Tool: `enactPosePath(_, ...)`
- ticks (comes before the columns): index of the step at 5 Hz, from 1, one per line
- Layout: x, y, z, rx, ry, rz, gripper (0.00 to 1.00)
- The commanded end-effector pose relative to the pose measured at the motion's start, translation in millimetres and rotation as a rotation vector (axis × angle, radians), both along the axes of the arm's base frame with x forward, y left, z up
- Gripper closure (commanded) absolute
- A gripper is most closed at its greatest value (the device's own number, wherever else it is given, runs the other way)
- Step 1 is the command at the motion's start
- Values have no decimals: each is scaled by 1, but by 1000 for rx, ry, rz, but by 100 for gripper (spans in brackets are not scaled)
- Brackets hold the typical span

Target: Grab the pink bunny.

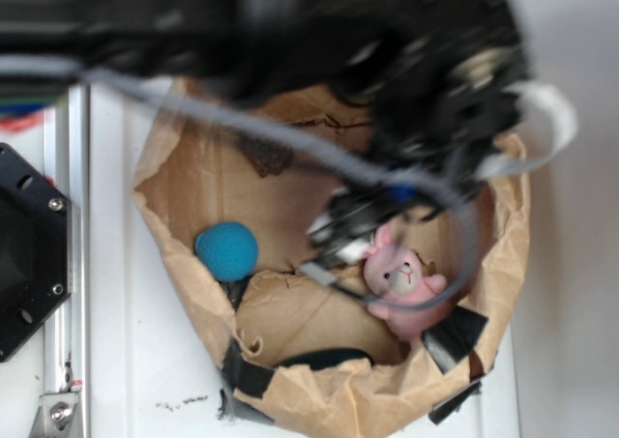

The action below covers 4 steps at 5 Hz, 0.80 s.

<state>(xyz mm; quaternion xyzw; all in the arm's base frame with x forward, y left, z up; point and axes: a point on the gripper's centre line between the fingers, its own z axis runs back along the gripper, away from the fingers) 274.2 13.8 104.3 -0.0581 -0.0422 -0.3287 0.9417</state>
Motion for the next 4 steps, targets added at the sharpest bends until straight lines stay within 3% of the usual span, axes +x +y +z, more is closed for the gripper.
enactPosePath(1, -10, -10, 9, -5, -83, -86, 0)
enactPosePath(2, 5, -17, -13, -8, -110, -97, 0)
enactPosePath(3, 5, -40, -30, -17, -178, -149, 0)
enactPosePath(4, 13, -56, -43, -17, -183, -169, 0)
